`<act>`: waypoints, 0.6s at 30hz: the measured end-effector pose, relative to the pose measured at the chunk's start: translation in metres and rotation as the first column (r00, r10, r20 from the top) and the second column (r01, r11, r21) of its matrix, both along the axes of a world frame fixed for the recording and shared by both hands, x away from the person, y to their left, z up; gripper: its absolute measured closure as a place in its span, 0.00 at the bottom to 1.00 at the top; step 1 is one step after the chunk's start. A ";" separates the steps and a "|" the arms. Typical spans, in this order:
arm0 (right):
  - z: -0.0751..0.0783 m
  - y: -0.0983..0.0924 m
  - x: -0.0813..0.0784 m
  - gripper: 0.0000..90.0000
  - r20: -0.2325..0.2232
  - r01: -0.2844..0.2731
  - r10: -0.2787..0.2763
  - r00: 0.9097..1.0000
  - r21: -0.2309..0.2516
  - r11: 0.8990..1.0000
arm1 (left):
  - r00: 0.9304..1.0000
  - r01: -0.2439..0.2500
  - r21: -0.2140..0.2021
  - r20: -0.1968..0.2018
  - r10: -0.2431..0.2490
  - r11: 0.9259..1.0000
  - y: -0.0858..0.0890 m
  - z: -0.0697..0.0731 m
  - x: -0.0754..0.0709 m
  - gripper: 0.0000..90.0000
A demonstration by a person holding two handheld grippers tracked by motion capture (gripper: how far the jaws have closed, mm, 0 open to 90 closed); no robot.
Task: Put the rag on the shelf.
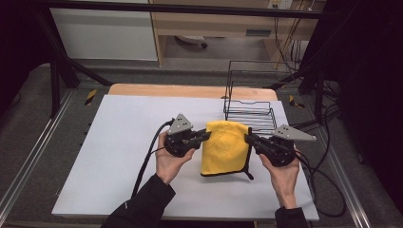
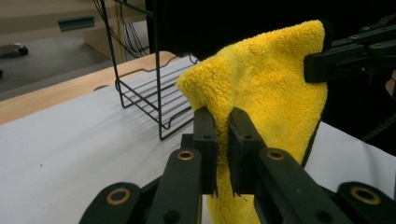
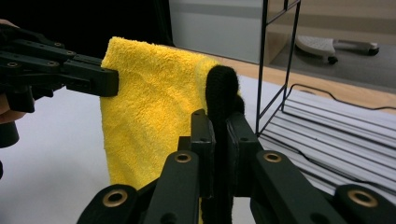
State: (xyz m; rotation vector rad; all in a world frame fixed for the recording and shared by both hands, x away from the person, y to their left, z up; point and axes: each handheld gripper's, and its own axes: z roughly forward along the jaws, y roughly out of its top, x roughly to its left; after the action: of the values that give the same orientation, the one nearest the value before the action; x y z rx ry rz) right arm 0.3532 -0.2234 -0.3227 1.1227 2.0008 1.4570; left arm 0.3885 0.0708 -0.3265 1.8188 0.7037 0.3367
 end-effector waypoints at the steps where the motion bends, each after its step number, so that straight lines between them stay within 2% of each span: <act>1: 0.003 0.000 0.000 0.93 0.015 0.003 -0.003 1.000 0.000 1.000 | 1.000 -0.002 -0.003 0.007 0.002 1.000 0.000 0.002 0.000 0.92; 6: 0.010 -0.001 -0.001 0.93 0.048 0.014 -0.014 0.999 0.005 1.000 | 0.999 -0.008 -0.018 0.033 0.009 1.000 -0.003 0.009 0.002 0.92; 14: 0.022 -0.003 -0.002 0.93 0.119 0.037 -0.039 0.992 0.019 0.999 | 0.996 -0.020 -0.046 0.088 0.024 0.999 -0.006 0.021 0.005 0.92; 18: 0.027 -0.003 -0.002 0.93 0.137 0.044 -0.046 0.989 0.021 0.999 | 0.994 -0.024 -0.065 0.109 0.031 0.998 -0.007 0.026 0.006 0.92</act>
State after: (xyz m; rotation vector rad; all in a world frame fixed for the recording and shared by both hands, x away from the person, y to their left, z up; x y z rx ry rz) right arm 0.3509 -0.2264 -0.2957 1.0383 1.8603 1.4905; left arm 0.3948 0.0635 -0.3005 1.7186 0.6556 0.4247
